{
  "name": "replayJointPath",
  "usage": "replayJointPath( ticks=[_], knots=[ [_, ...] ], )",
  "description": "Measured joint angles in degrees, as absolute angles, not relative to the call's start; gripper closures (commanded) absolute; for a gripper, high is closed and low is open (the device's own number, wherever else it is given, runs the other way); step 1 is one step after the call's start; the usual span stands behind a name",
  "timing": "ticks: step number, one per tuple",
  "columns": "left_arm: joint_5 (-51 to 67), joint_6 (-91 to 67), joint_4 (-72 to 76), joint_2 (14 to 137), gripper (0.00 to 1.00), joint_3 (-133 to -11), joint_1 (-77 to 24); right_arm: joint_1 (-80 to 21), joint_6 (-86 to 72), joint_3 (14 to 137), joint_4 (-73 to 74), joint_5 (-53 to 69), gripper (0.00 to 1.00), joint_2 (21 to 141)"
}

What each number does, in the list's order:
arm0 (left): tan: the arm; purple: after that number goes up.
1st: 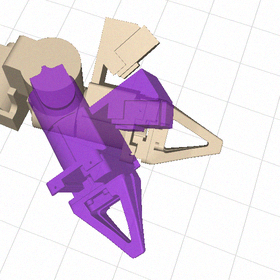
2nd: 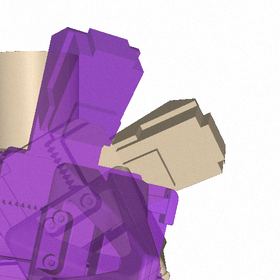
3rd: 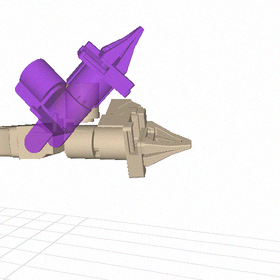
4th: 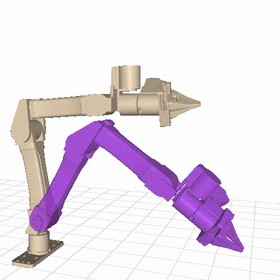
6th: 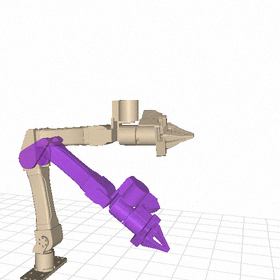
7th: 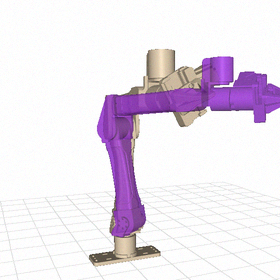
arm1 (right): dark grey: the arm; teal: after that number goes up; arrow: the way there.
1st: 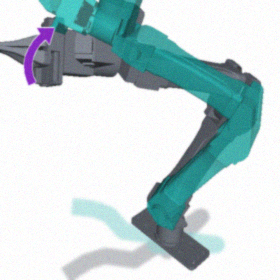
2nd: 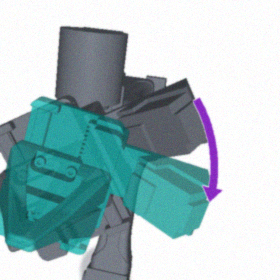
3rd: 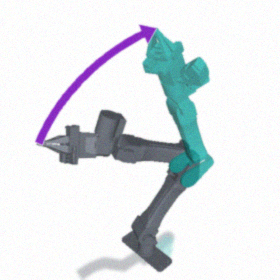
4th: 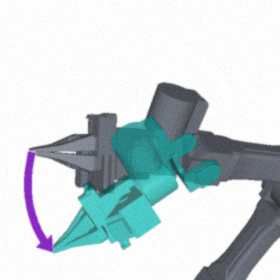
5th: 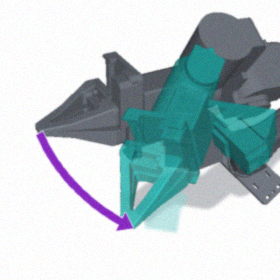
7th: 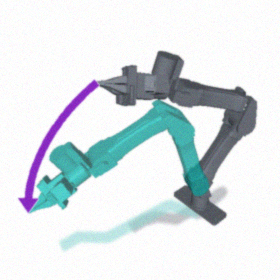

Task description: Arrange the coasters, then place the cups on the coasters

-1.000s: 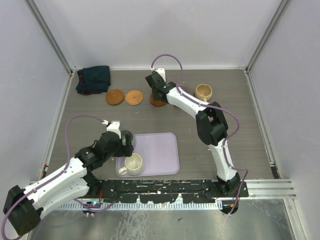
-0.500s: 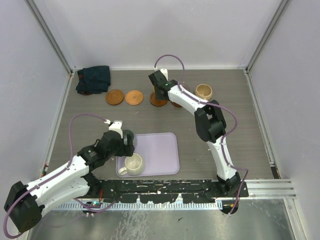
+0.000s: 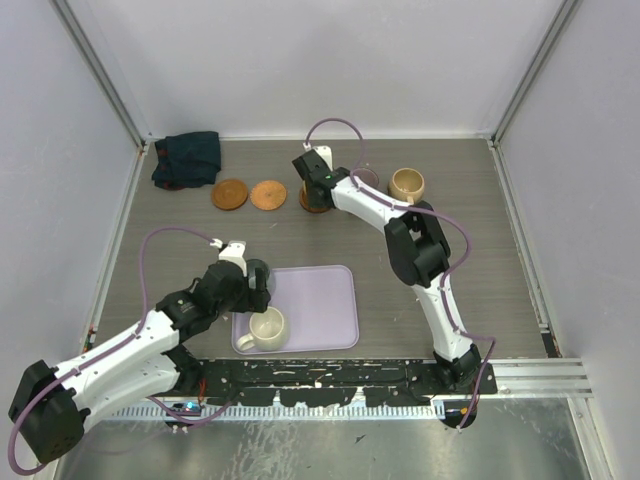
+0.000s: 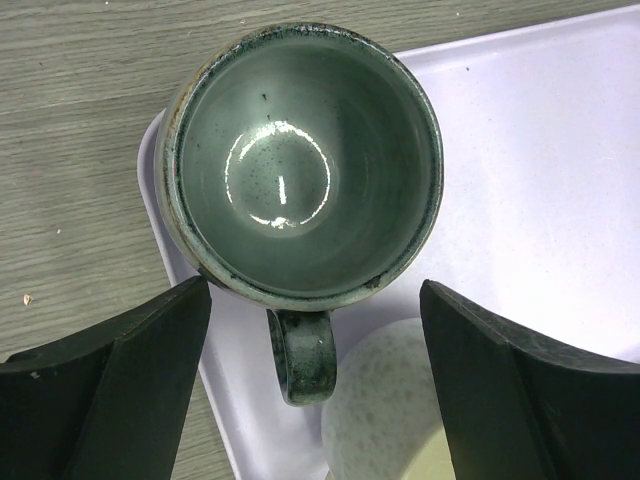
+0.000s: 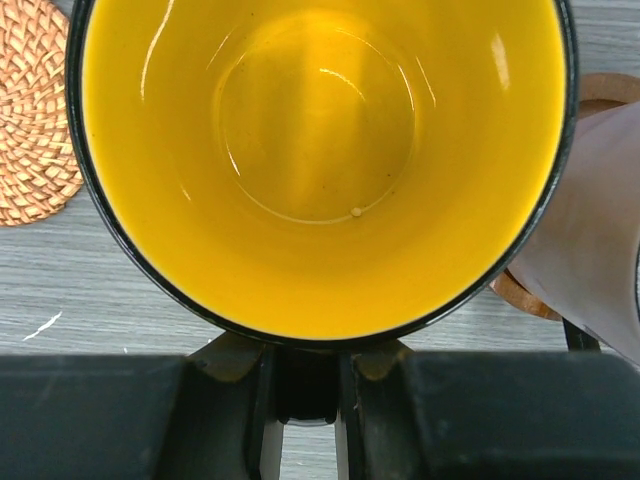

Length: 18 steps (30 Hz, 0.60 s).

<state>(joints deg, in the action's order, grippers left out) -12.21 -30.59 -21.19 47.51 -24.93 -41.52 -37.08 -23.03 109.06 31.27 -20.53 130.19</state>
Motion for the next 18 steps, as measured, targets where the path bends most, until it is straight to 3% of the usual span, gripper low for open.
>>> replayJointPath(
  ticks=[18],
  knots=[
    [-12.14, -30.59, -21.23, 47.35, 0.13, -24.93, -41.52, -37.78, -24.82, 107.72, 30.17, -20.47, 0.99, 130.26]
  ],
)
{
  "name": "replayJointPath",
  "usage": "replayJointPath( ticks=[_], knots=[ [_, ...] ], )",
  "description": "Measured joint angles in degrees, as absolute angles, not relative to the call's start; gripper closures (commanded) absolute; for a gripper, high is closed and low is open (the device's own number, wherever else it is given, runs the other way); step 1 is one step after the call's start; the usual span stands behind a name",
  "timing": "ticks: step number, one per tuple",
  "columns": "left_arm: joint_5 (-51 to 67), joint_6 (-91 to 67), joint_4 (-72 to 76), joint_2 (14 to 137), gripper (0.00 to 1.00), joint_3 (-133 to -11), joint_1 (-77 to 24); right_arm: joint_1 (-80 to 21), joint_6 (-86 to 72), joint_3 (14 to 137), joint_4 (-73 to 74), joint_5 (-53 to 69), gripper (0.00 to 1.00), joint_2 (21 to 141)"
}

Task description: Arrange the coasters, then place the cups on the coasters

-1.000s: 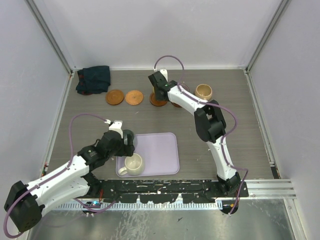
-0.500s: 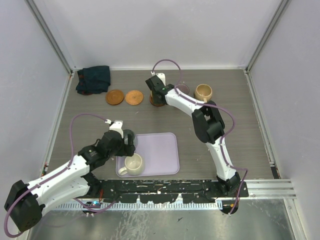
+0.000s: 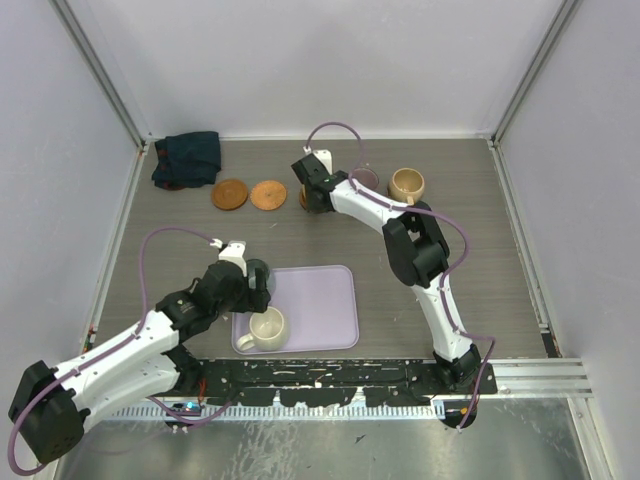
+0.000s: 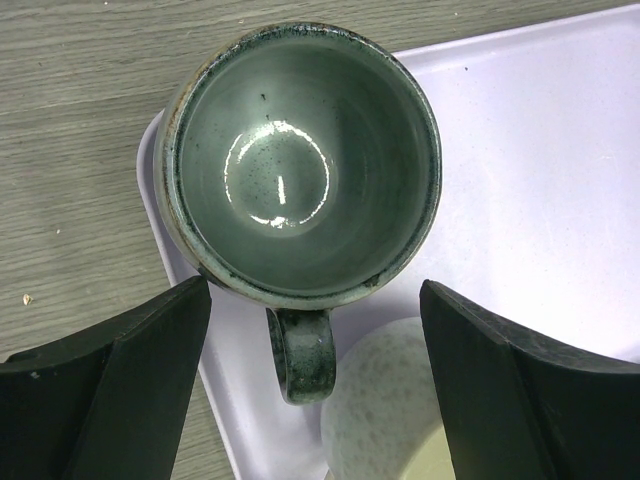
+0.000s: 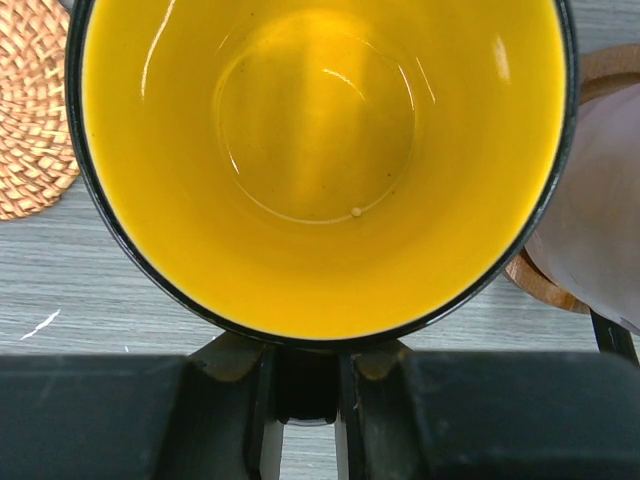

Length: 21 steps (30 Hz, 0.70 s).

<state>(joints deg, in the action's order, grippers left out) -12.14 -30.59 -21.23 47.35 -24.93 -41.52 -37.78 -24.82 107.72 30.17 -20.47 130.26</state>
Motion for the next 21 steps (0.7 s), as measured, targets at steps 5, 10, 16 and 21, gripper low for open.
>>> replayJointPath(
  ticks=[5, 10, 16, 21],
  knots=[
    [-11.99, -30.61, -21.3, 47.07, 0.13, -24.93, -41.52, -37.76, -25.45, 106.83, 30.22, -20.47, 0.99, 130.26],
    [-11.75, -30.61, -21.3, 46.76, 0.13, -24.93, -41.52, -37.78, -25.74, 106.8, 30.02, -20.4, 0.99, 130.26],
    [-11.73, -30.61, -21.34, 46.39, 0.13, -24.93, -41.52, -37.78, -25.89, 106.37, 29.78, -20.21, 0.99, 130.26],
    [-11.73, -30.61, -21.45, 45.95, 0.13, -24.93, -41.52, -37.85, -25.89, 105.47, 28.16, -20.29, 0.99, 130.23]
  ],
)
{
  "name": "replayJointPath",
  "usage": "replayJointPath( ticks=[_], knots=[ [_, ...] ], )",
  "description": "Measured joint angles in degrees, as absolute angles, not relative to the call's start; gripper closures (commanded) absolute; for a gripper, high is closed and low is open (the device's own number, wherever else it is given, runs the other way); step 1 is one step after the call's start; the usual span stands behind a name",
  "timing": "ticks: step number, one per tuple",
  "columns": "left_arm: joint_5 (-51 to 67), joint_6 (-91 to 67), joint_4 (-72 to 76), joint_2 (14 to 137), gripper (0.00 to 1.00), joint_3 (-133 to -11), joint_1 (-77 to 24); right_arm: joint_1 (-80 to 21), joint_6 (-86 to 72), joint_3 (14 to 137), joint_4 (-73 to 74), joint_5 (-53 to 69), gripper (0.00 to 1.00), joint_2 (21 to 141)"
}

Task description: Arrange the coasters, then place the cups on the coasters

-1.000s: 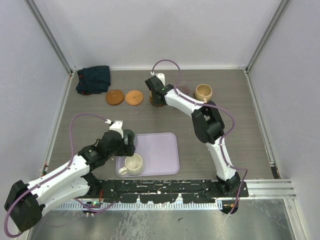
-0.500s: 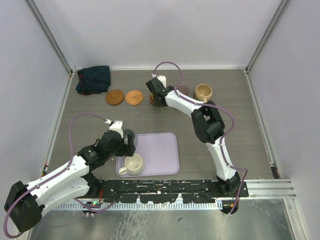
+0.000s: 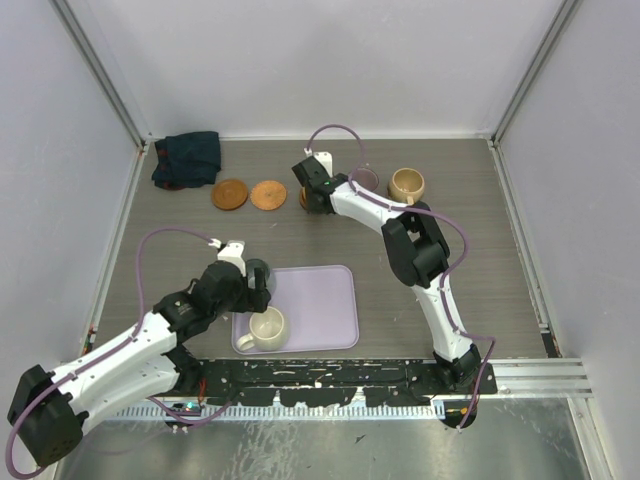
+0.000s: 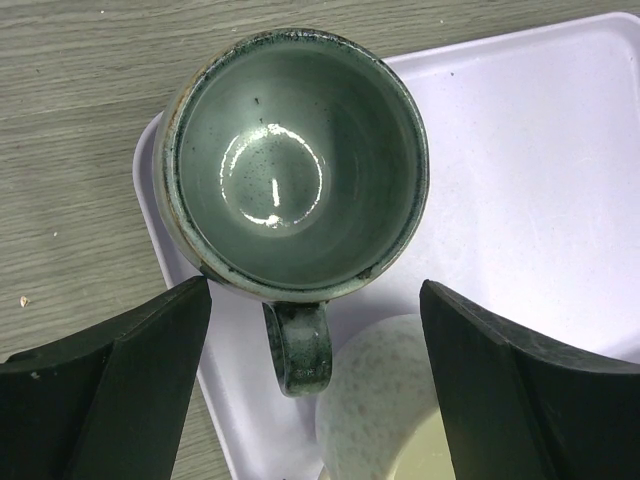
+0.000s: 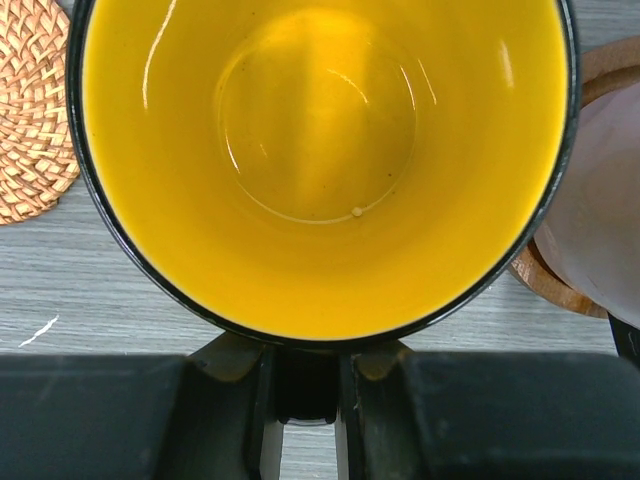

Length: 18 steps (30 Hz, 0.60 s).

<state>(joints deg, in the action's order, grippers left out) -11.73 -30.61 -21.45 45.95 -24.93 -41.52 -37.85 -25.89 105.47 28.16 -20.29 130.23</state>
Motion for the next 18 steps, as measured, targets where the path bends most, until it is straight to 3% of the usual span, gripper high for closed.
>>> replayJointPath(
  ticks=[5, 11, 18],
  knots=[
    [-11.73, -30.61, -21.47, 45.63, 0.13, -24.93, -41.52, -37.93, -25.89, 105.19, 27.16, -20.38, 0.97, 130.23],
    [-11.73, -30.61, -21.47, 45.63, 0.13, -24.93, -41.52, -38.13, -25.87, 105.1, 26.98, -20.43, 0.73, 130.23],
    [-11.7, -30.59, -21.47, 46.26, 0.13, -24.93, -41.52, -38.72, -25.8, 104.79, 26.76, -20.45, 0.55, 130.17]
  ],
)
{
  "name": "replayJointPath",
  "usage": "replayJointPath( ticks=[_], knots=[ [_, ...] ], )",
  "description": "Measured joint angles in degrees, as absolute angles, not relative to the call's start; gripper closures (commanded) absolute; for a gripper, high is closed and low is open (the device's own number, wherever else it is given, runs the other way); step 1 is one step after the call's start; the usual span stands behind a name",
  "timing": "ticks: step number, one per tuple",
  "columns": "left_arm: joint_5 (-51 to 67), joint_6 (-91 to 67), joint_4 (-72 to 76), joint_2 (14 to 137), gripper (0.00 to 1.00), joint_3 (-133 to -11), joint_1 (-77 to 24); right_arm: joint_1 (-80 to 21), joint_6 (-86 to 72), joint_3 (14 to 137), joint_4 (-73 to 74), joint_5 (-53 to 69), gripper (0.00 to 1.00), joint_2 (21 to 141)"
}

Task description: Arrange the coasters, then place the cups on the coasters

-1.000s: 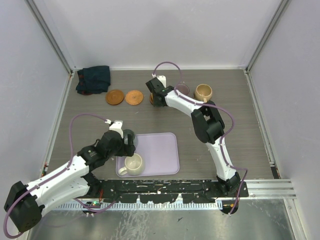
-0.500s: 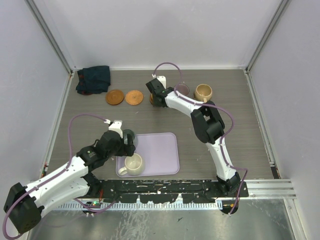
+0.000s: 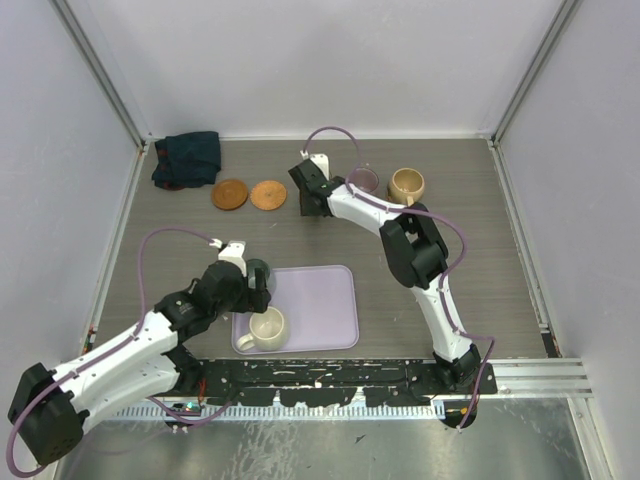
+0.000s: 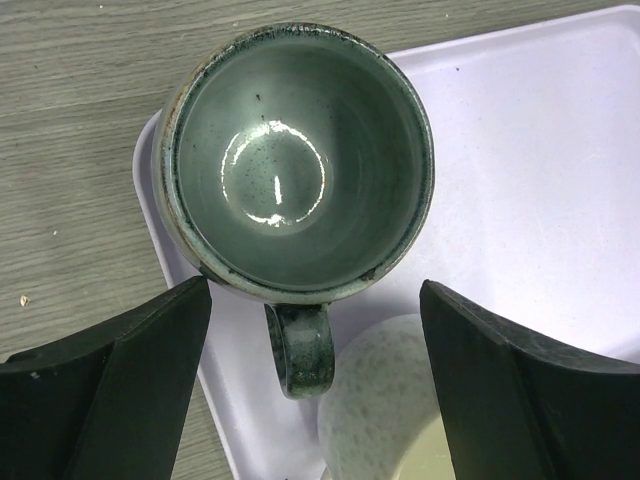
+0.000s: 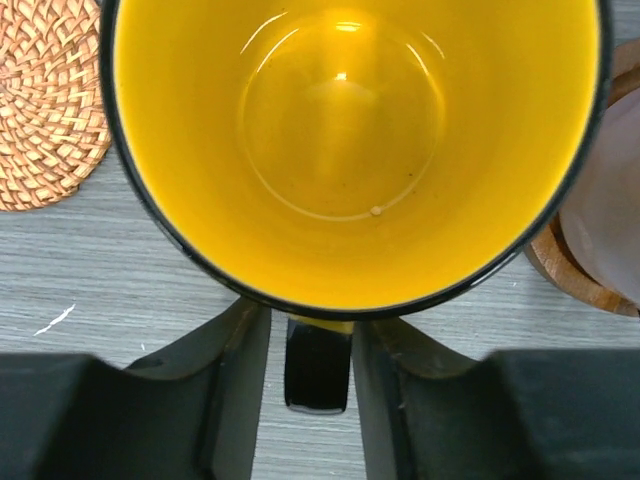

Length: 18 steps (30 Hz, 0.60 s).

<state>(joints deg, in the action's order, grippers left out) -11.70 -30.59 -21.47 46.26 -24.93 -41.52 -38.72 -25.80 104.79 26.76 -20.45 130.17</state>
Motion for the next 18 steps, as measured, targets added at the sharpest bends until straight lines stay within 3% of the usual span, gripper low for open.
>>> replayJointPath(
  ticks=[18],
  knots=[
    [-11.53, -30.61, -20.93, 48.31, 0.13, -24.93, -41.52, -39.68, -25.65, 103.09, 26.37, -21.8, 0.51, 128.18]
  ],
)
